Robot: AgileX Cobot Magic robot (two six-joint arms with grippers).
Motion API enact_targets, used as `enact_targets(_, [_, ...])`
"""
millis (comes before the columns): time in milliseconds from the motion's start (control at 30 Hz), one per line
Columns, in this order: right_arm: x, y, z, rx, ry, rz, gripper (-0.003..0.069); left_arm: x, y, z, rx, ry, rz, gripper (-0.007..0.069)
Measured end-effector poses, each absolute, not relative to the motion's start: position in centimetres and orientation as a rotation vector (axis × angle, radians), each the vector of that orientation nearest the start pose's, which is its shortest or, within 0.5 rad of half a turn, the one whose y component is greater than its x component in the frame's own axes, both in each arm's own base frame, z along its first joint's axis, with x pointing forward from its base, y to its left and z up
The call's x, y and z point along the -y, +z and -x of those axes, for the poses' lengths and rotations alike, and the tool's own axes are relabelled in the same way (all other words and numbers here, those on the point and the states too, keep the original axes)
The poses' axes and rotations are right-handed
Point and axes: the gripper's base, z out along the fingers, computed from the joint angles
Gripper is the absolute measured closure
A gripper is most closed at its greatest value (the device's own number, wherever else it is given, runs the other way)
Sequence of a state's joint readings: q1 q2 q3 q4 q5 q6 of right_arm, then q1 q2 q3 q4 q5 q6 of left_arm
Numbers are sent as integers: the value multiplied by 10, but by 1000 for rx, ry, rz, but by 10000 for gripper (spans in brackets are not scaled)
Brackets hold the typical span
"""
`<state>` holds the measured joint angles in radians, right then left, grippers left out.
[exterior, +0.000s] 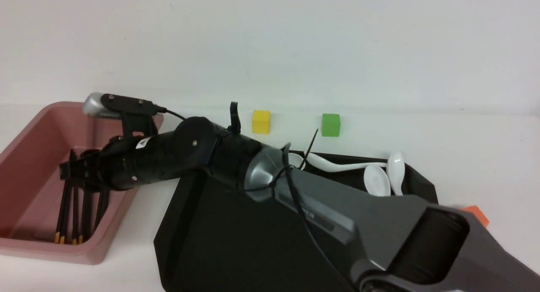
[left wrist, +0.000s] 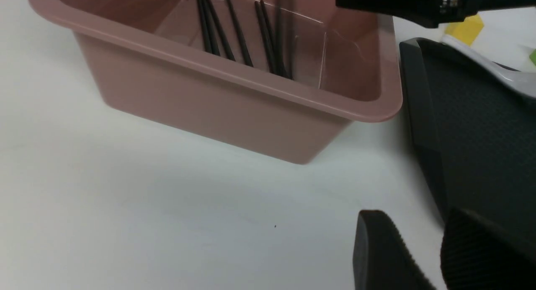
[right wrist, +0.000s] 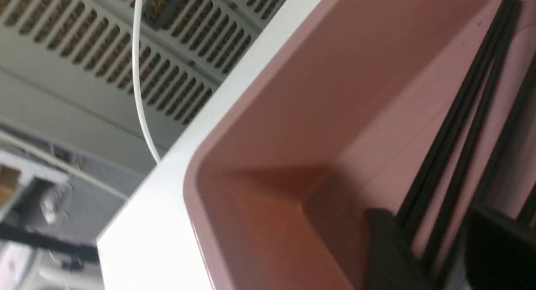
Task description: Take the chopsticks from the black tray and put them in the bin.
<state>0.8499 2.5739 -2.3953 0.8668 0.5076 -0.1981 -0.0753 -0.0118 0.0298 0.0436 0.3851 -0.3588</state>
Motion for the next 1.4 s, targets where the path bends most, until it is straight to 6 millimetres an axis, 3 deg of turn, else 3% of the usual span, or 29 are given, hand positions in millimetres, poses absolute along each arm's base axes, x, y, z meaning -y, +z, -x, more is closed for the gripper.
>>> enact_targets(100, [-458,220,-354,-2181,1192,687,330,2,169,-52,-1879,-254,241,386])
enact_targets(200, [-447,250,-344,-2189,1122,836,394,2,169,-52,-1879,-254,241,386])
enact_targets(367, [-403,327,-318,-2214,912,1105,595,2,169,-52,-1879,-254,241,386])
enact_targets(400, [-384,361,-305,-2189,854,1148,648,2,169,-52,-1879,-254,241,386])
enact_targets(433, [-369,380,-298,-2185,786,1178,664,2,169,-52,-1879,-254,241,386])
enact_targets(600, [-312,459,-267,-2087,596,1077,671,2,169,-52,-1879,-254,241,386])
enact_targets(633, [-292,482,-256,-2050,545,1023,671,2,169,-52,-1879,-254,241,386])
enact_targets(700, [-266,507,-240,-2016,496,952,671,2,169,-52,-1879,-254,241,386])
enact_targets(767, [-242,526,-224,-1986,461,899,671,2,169,-52,-1879,-254,241,386])
enact_targets(900, [-181,552,-174,-1939,447,831,670,2,169,-52,-1879,-254,241,386])
enact_targets(1067, [-116,529,-113,-1964,453,816,666,2,169,-52,-1879,-254,241,386])
enact_targets(1233, [-89,460,-87,-1920,497,773,662,2,169,-52,-1879,-254,241,386])
enact_targets(1333, [-87,400,-84,-1852,589,674,662,2,169,-52,-1879,-254,241,386])
enact_targets(1400, [-84,373,-81,-1833,621,643,660,2,169,-52,-1879,-254,241,386])
